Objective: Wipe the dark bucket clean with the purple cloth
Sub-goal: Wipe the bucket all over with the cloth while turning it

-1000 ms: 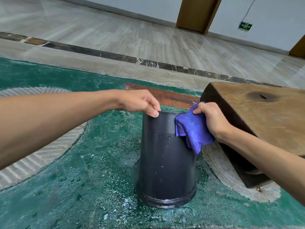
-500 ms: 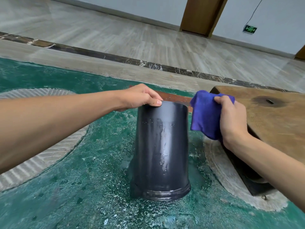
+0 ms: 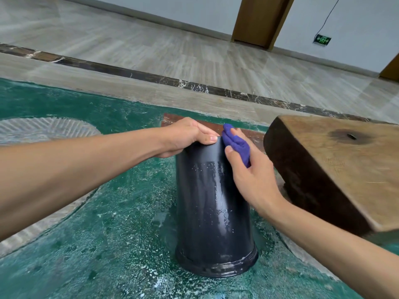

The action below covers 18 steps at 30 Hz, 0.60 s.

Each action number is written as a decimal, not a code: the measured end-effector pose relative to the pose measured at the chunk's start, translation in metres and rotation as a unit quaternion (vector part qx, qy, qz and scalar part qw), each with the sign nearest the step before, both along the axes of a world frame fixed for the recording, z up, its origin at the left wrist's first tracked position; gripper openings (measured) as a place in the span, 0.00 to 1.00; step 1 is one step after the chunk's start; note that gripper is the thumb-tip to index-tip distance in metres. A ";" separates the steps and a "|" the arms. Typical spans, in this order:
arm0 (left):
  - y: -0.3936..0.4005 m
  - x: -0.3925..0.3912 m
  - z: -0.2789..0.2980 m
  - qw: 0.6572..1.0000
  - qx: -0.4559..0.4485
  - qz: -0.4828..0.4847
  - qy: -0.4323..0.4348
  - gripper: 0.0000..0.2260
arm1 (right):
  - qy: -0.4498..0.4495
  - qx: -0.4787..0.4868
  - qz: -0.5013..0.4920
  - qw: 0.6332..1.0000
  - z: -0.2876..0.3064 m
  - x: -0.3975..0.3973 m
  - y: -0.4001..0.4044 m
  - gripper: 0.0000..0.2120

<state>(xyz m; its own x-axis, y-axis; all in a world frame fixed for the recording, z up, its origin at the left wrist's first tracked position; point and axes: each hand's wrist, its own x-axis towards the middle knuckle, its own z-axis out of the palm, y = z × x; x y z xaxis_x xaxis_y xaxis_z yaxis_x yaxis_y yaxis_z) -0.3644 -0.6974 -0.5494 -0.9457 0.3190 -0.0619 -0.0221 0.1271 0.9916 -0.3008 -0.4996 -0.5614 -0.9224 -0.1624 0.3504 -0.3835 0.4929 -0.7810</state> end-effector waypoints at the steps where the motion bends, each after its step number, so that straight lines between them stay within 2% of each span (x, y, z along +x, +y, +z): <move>1: -0.001 0.000 -0.001 1.000 0.003 0.005 0.000 0.09 | 0.007 0.006 0.009 1.000 -0.002 0.004 -0.002 0.22; 4: -0.004 -0.002 -0.001 1.000 0.007 0.006 0.000 0.11 | 0.041 0.036 0.033 0.998 -0.008 0.015 -0.003 0.23; 13: 0.001 -0.012 0.000 0.999 -0.031 0.032 0.003 0.05 | 0.108 0.169 0.126 0.971 -0.035 0.056 0.018 0.23; 18: 0.002 -0.013 0.005 0.999 -0.042 0.015 0.005 0.11 | 0.109 0.214 0.157 0.958 -0.052 0.084 0.034 0.26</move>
